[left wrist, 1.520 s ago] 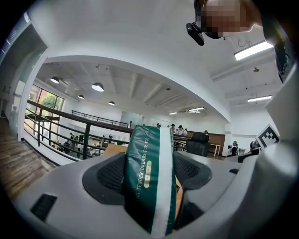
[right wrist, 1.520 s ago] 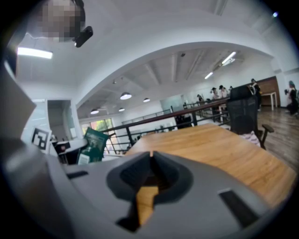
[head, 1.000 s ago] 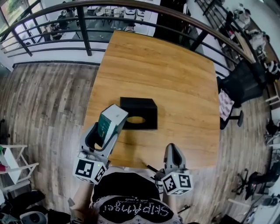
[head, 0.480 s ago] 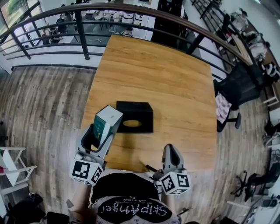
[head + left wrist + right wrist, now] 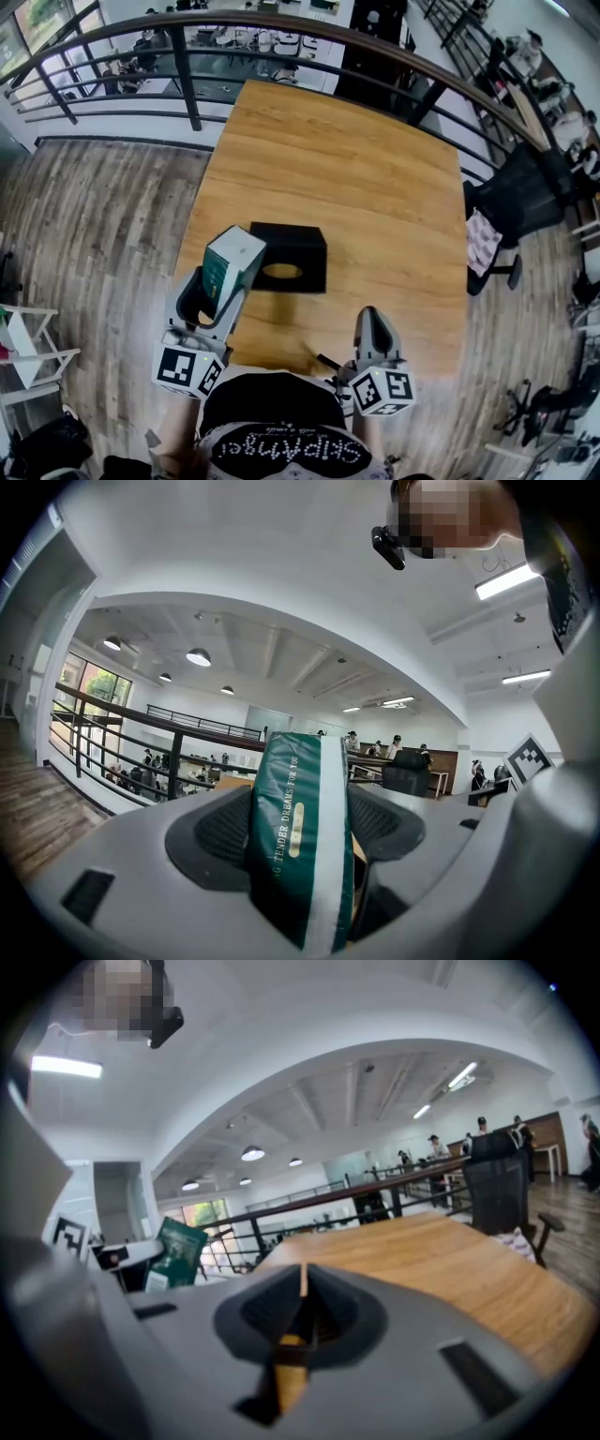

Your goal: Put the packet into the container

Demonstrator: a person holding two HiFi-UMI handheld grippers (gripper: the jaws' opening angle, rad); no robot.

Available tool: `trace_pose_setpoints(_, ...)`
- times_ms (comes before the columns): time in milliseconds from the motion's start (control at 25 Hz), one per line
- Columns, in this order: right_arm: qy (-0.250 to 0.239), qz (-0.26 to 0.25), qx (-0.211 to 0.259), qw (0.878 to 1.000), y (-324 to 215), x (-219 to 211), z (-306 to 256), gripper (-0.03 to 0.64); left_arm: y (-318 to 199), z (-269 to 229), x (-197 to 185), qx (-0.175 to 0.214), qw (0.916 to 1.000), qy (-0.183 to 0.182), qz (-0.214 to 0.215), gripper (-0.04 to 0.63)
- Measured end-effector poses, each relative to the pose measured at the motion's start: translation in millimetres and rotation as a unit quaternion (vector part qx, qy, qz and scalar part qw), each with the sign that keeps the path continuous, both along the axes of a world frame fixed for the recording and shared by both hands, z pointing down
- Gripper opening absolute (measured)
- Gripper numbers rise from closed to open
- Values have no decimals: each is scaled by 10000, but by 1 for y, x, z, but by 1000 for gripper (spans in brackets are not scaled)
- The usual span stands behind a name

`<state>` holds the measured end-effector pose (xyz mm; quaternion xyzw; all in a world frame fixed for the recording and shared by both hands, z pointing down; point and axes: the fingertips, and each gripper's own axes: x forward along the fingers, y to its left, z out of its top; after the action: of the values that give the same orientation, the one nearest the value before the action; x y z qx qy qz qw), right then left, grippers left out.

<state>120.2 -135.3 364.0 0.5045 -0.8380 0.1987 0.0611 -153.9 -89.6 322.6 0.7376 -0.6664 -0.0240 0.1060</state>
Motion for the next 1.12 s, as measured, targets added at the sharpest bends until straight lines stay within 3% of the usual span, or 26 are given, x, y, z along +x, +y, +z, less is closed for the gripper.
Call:
trace_pose_setpoints(600,-215,-211,45,9995,1,-17,7,40,10,7,-19,-59,9996,-72,-256,347)
trace_pose_setpoints(1120,-140,93,4,9999,12,2,1,41,5,-6,-20,30,9997,-202,-156,347)
